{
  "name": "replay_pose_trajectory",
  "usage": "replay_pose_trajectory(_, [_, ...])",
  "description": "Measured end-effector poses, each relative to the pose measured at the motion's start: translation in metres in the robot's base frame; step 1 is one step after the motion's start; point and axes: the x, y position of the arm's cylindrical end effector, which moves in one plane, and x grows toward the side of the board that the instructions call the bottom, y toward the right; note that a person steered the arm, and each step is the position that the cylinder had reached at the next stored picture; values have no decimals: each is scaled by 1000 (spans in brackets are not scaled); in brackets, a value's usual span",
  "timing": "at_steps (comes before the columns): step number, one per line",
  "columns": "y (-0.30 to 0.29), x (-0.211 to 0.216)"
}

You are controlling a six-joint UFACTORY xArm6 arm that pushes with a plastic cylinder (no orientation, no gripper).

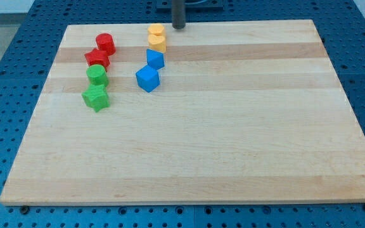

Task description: Move the red star into the yellow heart

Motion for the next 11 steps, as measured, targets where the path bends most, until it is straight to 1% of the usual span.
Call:
replay_pose_trajectory(2, [-83,0])
replay_pose_trajectory(3, [-128,7])
replay_pose_trajectory(4, [-187,7])
replay_pose_trajectory(5, [-228,53])
replay_pose_trajectory(6, [-248,122])
replay_pose_trajectory(7, [-231,164])
replay_pose_trajectory(8, [-192,165])
replay_pose_trajectory(9, [-176,142])
replay_pose_trajectory(11, [-101,86])
